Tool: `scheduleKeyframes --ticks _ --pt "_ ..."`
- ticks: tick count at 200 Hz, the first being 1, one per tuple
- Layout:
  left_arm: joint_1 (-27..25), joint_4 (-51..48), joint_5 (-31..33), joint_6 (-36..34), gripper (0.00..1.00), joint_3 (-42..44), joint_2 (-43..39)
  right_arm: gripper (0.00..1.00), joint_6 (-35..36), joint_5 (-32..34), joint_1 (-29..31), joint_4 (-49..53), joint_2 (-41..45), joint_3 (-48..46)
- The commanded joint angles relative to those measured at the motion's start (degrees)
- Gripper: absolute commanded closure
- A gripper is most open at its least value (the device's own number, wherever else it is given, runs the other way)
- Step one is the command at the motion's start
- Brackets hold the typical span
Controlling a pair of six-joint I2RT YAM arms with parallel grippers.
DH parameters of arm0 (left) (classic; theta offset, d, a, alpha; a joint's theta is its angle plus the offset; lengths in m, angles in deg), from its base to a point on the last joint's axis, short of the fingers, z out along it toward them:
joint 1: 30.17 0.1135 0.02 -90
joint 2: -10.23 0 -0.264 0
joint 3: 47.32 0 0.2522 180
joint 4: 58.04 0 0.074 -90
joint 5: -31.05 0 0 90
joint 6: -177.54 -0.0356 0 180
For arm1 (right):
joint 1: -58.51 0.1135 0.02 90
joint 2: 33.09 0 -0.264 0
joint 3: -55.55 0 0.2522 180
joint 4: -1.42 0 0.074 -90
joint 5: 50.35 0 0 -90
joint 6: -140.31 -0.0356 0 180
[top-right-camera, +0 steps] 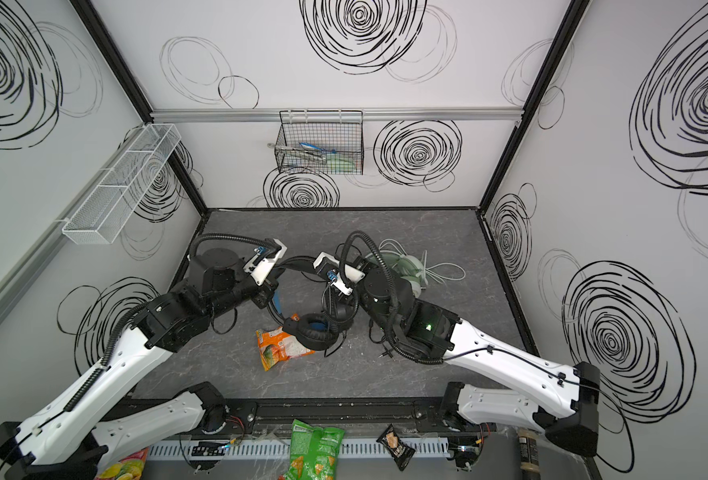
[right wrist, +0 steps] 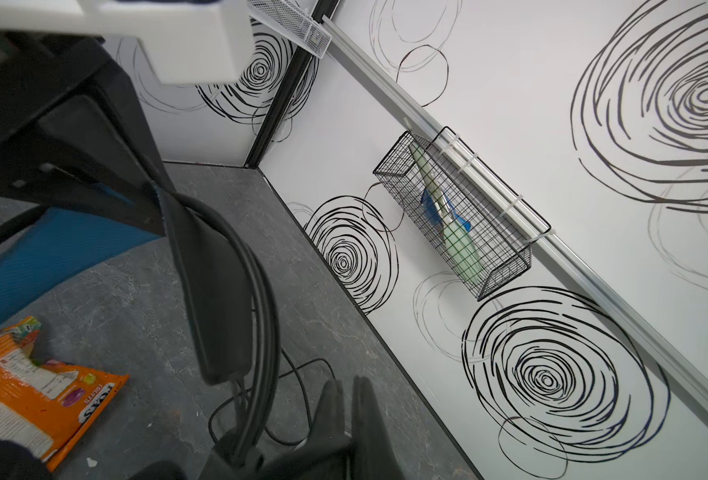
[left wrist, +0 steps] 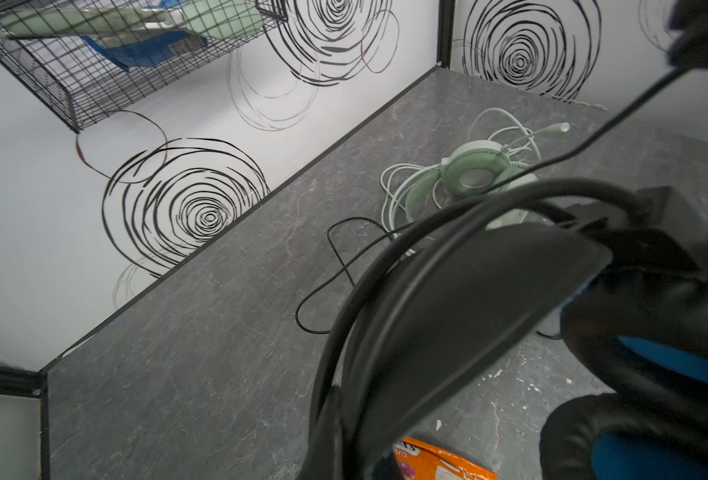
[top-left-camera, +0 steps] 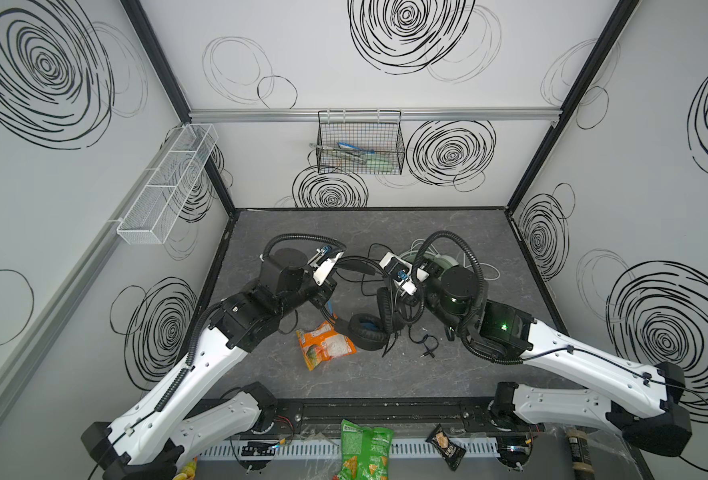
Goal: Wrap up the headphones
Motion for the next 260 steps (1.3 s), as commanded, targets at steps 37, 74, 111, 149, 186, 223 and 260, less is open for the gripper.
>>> scheduleKeyframes --ticks 37,74,111,149,186,223,260 --pt "-1.5 3.5 -14.7 1.5 1.00 1.7 -3.7 0.98 0.3 -2.4 -2.8 -2.1 -1.2 1.3" --pt "-1.9 4.4 -19.0 1.8 1.00 3.6 -6.4 0.94 -1.5 -6.1 -5.2 -3.4 0.1 -0.4" --pt "-1.9 6.9 -23.3 3.7 1.00 4.0 -7.9 0.92 -3.4 -8.8 -6.8 -6.1 1.4 -3.0" --pt "-1.9 9.2 -26.4 6.1 1.00 2.8 -8.9 0.88 -6.7 -14.2 -9.7 -10.0 4.2 -6.7" --pt "-1.9 11.9 -28.0 8.7 1.00 1.9 -9.6 0.85 -7.7 -16.3 -10.6 -12.6 5.3 -9.5" --pt "-1.9 16.3 -29.6 11.6 1.00 1.8 -9.9 0.87 -10.6 -17.8 -11.6 -17.3 7.1 -13.1" --pt "-1.9 20.3 -31.4 14.1 1.00 1.7 -10.2 0.83 -12.6 -19.8 -12.3 -21.1 8.6 -16.2"
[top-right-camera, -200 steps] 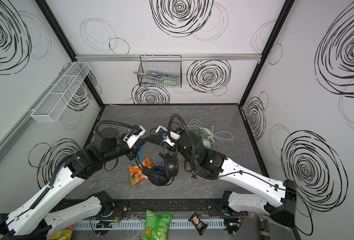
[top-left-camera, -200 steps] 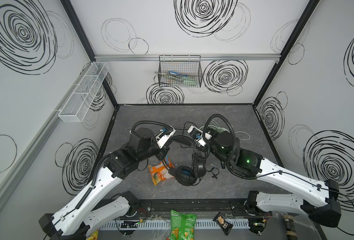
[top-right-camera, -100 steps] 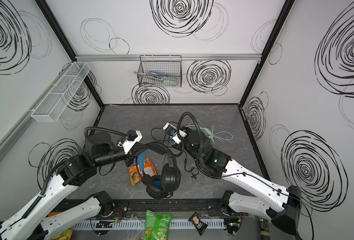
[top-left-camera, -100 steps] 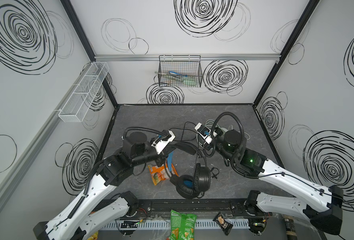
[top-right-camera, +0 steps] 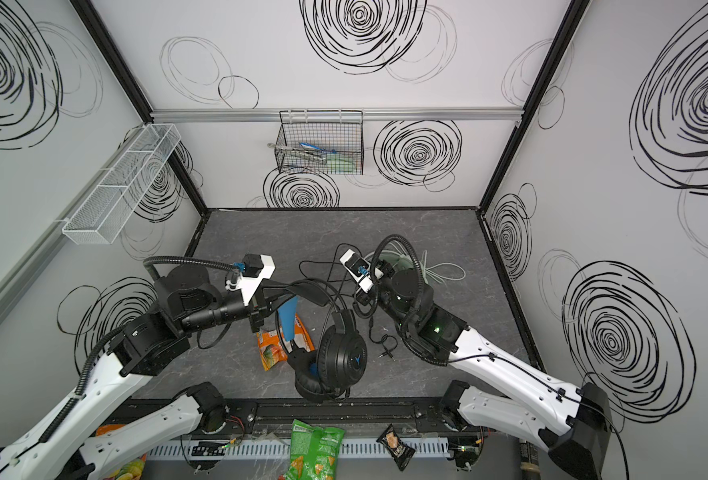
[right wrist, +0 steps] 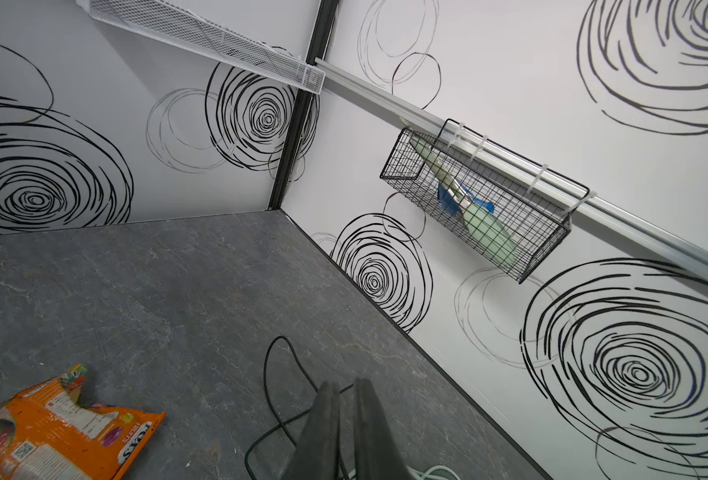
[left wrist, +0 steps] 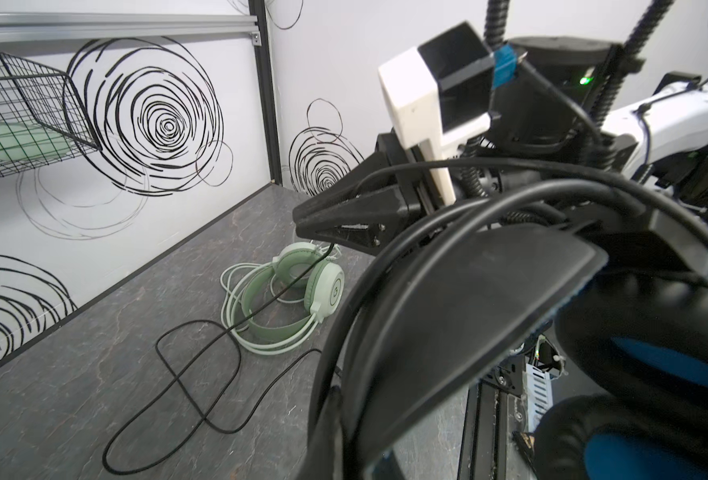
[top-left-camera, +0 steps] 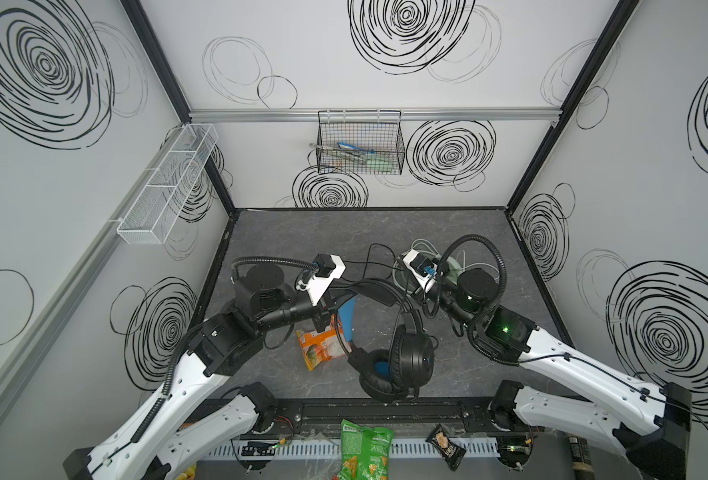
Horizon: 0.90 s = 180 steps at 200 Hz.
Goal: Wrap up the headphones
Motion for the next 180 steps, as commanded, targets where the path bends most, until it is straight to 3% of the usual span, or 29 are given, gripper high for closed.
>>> scheduleKeyframes --ticks 1,43,97,153,180 --pt "-0.2 9.7 -3.7 4.7 1.00 -2.3 -1.3 0.83 -2.2 -2.1 -0.4 -5.9 1.6 -1.5" --pt "-0.2 13.0 -3.7 8.3 1.00 -3.8 -0.8 0.71 -2.9 -6.1 -0.6 -10.5 2.2 -5.0" --pt "-0.2 18.5 -3.4 13.7 1.00 -5.8 -0.2 0.65 -5.6 -11.6 -1.0 -18.3 2.4 -9.1" --pt "-0.2 23.0 -2.0 17.9 1.00 -6.8 1.0 0.49 -8.4 -15.6 -1.1 -19.7 2.2 -8.9" --pt "-0.2 24.7 -0.6 19.7 1.00 -7.1 1.6 0.49 -9.6 -17.3 -1.1 -20.0 1.5 -9.1"
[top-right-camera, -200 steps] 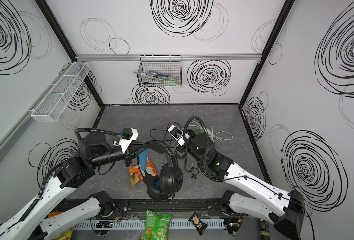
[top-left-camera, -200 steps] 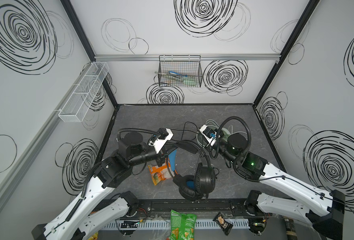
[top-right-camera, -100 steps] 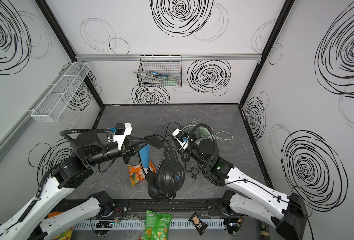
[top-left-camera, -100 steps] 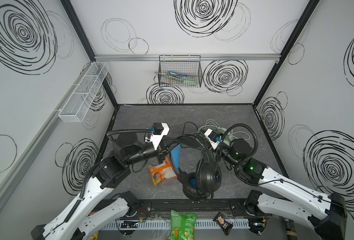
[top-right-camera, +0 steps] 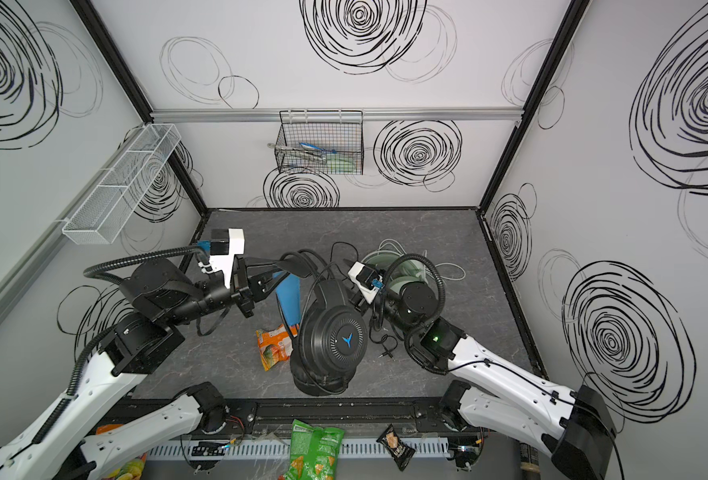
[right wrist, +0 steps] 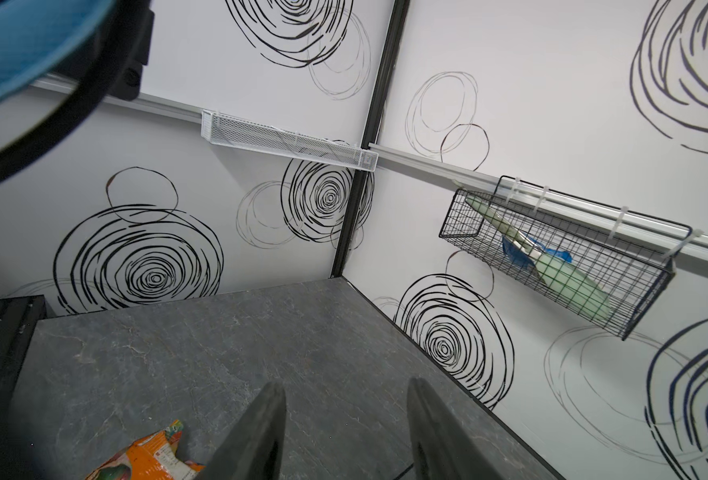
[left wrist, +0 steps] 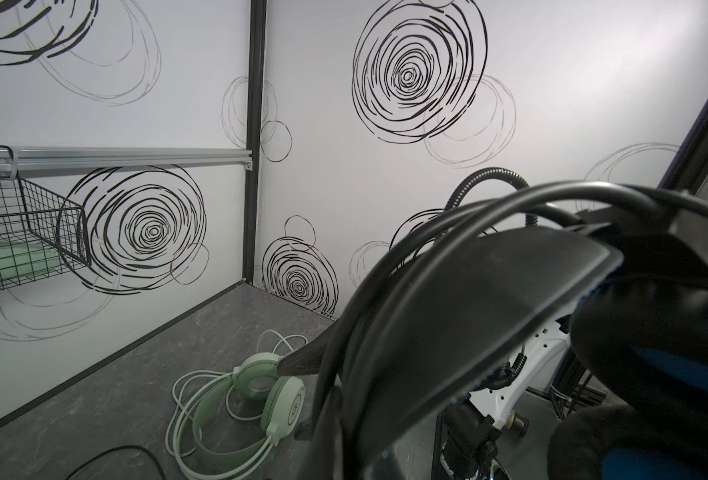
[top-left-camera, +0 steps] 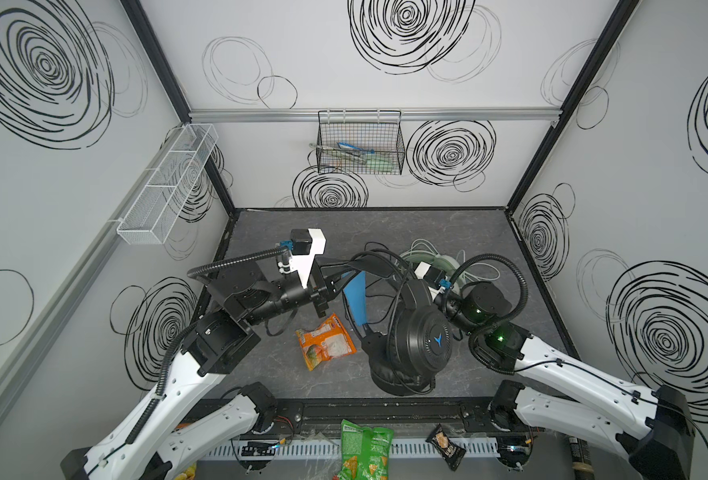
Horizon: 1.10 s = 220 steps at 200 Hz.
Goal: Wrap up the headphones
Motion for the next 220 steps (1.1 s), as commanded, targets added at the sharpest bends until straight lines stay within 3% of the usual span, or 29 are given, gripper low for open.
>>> scheduleKeyframes --ticks 1,96,179,220 --pt "-0.2 8.9 1.4 4.9 1.00 -2.8 0.1 0.49 -1.9 -2.6 -0.3 -3.1 -0.3 -0.2" --pt "-0.1 17.7 4.6 12.6 1.00 -3.1 1.8 0.49 -11.1 -2.9 -0.6 -9.3 -2.3 -3.0" --pt "-0.1 19.8 5.0 14.4 1.00 -2.8 2.3 0.38 -17.8 -6.3 -1.6 -18.3 -8.7 -3.7" --pt "-0.1 20.1 6.0 14.4 1.00 -2.5 2.0 0.39 -21.0 -8.2 -1.6 -21.4 -12.9 -3.6"
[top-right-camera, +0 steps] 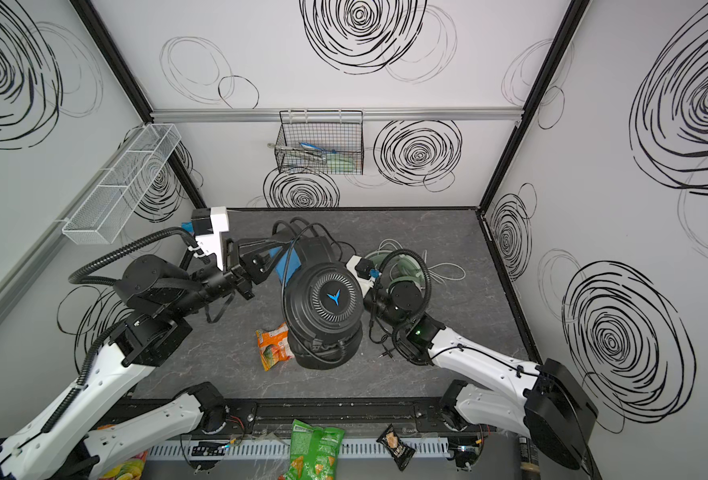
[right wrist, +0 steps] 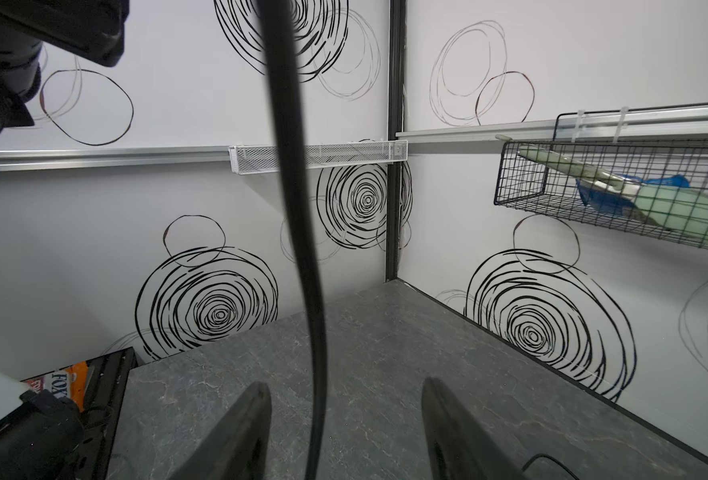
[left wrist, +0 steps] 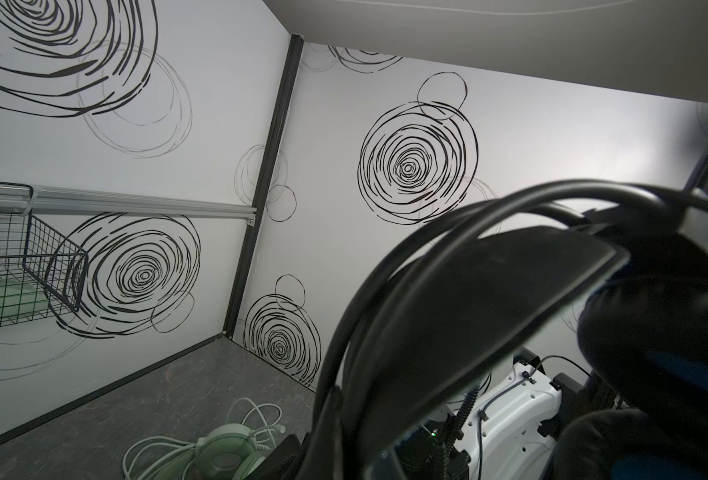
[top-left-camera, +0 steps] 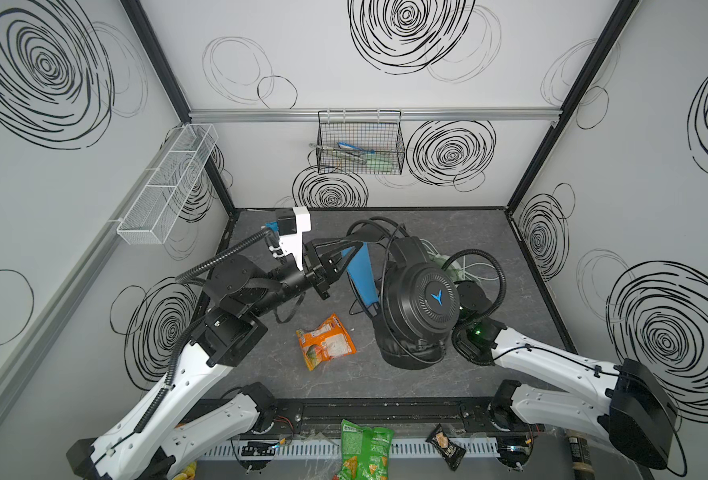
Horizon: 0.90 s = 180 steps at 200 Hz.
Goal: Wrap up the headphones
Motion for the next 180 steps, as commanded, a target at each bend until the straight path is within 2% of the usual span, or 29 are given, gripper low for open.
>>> scheduleKeyframes --ticks 1,70,86,114,152,180 --pt "-0.1 6.9 1.8 2.7 1.00 -1.9 -0.6 0.39 -3.5 -2.2 -0.2 -5.6 -1.9 -0.2" --pt "0.4 7.7 3.3 3.5 1.00 -2.2 -0.2 0.54 -7.2 -4.7 -0.2 -9.8 -7.5 0.0" --pt "0.5 7.9 3.7 3.8 1.00 -2.0 -0.3 0.61 -7.7 -5.2 -0.2 -10.0 -8.7 0.1" --pt "1.0 8.2 4.9 4.3 1.00 -1.6 -0.5 0.80 -8.4 -5.6 -0.1 -9.6 -9.0 -0.2" --pt "2.6 10.1 8.7 7.0 1.00 0.4 -1.1 0.91 -8.1 -3.2 0.8 -7.9 -7.9 -1.3" --pt "4.1 10.7 13.9 9.1 1.00 2.0 -1.7 0.96 -6.1 1.2 3.1 -4.7 -6.9 -1.4"
